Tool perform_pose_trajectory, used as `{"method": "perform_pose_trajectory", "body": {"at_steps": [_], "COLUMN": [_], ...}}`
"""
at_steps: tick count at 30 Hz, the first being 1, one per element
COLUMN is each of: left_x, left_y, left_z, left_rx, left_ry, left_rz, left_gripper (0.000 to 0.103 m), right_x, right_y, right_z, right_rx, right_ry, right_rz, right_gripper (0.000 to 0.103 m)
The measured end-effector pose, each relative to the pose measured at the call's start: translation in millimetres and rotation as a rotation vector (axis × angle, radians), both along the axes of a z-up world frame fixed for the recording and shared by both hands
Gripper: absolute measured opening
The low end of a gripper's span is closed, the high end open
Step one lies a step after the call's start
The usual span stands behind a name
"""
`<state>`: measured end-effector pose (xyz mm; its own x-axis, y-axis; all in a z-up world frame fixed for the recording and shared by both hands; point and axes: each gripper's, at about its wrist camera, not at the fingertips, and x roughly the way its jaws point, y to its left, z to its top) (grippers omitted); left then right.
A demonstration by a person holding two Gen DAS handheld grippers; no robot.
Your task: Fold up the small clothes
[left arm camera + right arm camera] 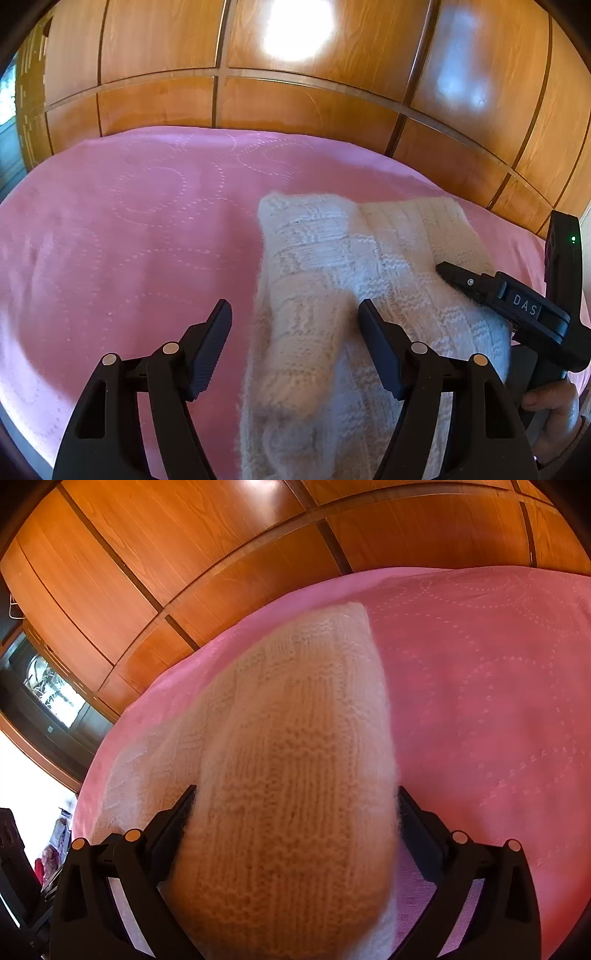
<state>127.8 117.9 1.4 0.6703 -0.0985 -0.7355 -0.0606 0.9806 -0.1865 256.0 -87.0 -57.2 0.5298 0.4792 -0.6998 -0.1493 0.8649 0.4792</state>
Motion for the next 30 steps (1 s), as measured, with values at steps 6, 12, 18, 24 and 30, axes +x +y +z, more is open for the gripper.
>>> {"method": "perform_pose_trajectory", "body": {"at_steps": [6,12,18,24,30], "left_x": [-6.5,-11.3,-16.3,-6.2,14.1], "left_y": [4.3,14.7,24.5,47.9,72.3], "left_z": [3.6,3.2,-2.0,-20.9,-53.0], "left_rx": [0.016,-0.011,-0.043,-0.225,-0.559], "left_ry": [-0.001,0.011,0.022,0.064,0.126], "left_rz": [-0.002,-0.017,-0.053,-0.127,-0.181], "left_gripper": [0.070,0.070,0.070,0.070,0.068], "right_x": [2.2,6.1,-1.6,-6.6,-1.0], "right_y": [-1.6,-7.2,-18.9,-21.8,-11.5], "right_z": [-0.4,2.3,4.5,1.7,-4.2], "right_rx": [0.025,0.064,0.158,0.226,0.246], "right_ry": [0.009,0.051,0.079,0.090,0.093], "right_rz": [0.007,0.061,0.138,0.223,0.273], "right_gripper": [0.100,0.100,0.100,0.101,0.099]}}
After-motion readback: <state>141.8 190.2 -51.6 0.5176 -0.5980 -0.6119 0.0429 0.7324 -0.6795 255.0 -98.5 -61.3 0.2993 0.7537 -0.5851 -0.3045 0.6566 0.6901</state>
